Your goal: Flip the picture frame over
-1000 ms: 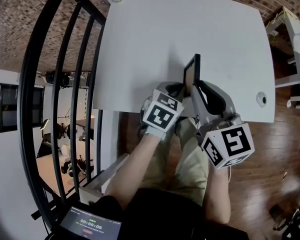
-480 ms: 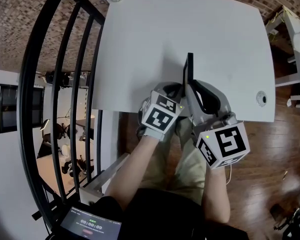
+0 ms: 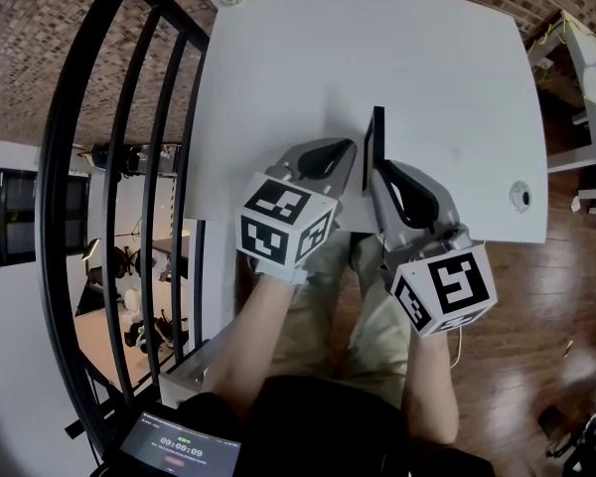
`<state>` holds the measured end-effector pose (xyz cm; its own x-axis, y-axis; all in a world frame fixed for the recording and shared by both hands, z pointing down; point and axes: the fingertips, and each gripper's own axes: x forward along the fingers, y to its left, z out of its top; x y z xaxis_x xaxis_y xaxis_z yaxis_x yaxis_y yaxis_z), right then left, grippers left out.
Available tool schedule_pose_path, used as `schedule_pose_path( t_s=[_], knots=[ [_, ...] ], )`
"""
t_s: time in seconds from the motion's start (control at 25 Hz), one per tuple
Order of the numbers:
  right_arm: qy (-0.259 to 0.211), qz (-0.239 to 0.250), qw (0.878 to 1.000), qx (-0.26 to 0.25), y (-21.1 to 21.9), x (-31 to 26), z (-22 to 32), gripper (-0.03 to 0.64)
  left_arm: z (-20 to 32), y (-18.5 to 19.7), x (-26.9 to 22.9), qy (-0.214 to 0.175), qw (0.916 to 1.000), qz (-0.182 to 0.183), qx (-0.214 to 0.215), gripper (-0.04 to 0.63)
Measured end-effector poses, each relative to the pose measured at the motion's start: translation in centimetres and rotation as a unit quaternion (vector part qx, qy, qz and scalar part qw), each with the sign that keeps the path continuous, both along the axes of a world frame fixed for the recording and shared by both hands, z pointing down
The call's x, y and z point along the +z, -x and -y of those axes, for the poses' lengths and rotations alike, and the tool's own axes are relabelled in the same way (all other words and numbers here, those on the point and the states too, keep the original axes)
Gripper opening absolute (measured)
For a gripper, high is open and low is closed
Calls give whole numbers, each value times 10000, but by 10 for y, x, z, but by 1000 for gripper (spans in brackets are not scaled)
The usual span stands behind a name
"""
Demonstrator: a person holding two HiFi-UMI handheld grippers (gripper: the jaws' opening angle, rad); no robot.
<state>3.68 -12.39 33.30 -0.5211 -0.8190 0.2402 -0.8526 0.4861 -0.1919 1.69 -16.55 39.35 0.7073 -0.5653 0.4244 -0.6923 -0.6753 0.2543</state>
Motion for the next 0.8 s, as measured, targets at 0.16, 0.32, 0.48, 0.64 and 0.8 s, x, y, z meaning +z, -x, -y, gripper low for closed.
schedule_pose_path(
  t_s=[0.16,0.32,0.48,0.64,0.8],
  knots=[
    [6,-12,10000,-28,2,0,0,31,7,-8,-45,-286,9984,-479,80,26],
    [2,-9,10000,-49,4,0,0,31,8,-22,-60,-396,9974,-517,296,63],
    [1,14,10000,-54,5,-1,0,25,9,-26,-53,-343,9981,-351,365,67],
    [0,216,9998,-9,-1,-3,-1,25,9,-26,-53,-393,9981,-352,333,67],
    [159,658,9956,647,-35,6,-2,25,8,-25,-53,-416,9979,-365,333,64]
  ],
)
